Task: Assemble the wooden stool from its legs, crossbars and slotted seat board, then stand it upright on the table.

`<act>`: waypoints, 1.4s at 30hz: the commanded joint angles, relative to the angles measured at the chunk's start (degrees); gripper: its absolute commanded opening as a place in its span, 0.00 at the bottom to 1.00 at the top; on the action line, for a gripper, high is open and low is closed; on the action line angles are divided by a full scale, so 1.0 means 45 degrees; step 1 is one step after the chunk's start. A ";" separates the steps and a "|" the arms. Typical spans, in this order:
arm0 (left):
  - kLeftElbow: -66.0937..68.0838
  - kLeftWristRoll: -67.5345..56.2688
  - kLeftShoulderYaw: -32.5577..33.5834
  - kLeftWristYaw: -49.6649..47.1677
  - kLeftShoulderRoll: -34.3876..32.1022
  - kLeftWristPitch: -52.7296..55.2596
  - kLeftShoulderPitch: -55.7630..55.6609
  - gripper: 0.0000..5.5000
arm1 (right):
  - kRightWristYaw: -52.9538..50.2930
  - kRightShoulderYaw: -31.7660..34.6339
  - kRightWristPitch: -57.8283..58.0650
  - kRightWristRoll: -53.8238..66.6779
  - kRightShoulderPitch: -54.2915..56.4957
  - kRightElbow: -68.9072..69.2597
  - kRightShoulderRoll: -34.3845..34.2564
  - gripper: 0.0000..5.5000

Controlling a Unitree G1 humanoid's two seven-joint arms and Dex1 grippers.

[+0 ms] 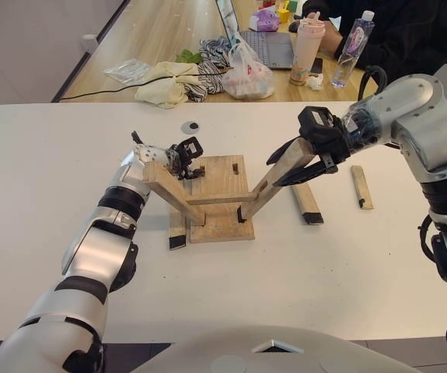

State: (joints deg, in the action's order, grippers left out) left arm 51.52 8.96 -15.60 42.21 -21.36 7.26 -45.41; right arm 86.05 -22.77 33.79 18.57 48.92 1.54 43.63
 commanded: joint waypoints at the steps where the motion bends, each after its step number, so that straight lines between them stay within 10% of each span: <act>1: -0.0802 -0.2650 0.2376 0.0801 0.0639 -0.0354 -0.1890 0.59 | 0.0133 -0.2224 -0.0414 -0.1104 -0.1475 0.0671 -0.0556 0.37; 7: -0.3112 -0.3585 0.2217 0.3845 -0.0735 0.1372 -0.3075 0.63 | -0.0076 -0.2034 -0.0476 -0.1149 -0.1232 0.0724 -0.0533 0.37; 14: -1.1461 -0.5545 -0.0114 0.9542 -0.5437 0.9919 -0.4316 0.83 | -0.0526 -0.2103 -0.0110 -0.1057 -0.1364 0.1198 -0.0429 0.37; 24: -1.7570 -0.6597 -0.1756 0.6956 -0.6830 1.4184 -0.1617 0.89 | -0.0951 -0.2206 0.0107 -0.0989 -0.1179 0.1019 -0.0615 0.37; 42: -1.6795 -0.5136 -0.4309 0.4203 -0.6162 1.1701 0.0497 0.41 | -0.0860 -0.2462 -0.0560 -0.1110 -0.0828 0.0237 -0.0803 0.37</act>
State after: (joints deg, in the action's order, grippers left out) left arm -25.71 -14.94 -33.33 61.47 -48.93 59.74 -45.69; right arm 80.96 -27.79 29.34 18.12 49.39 4.40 40.07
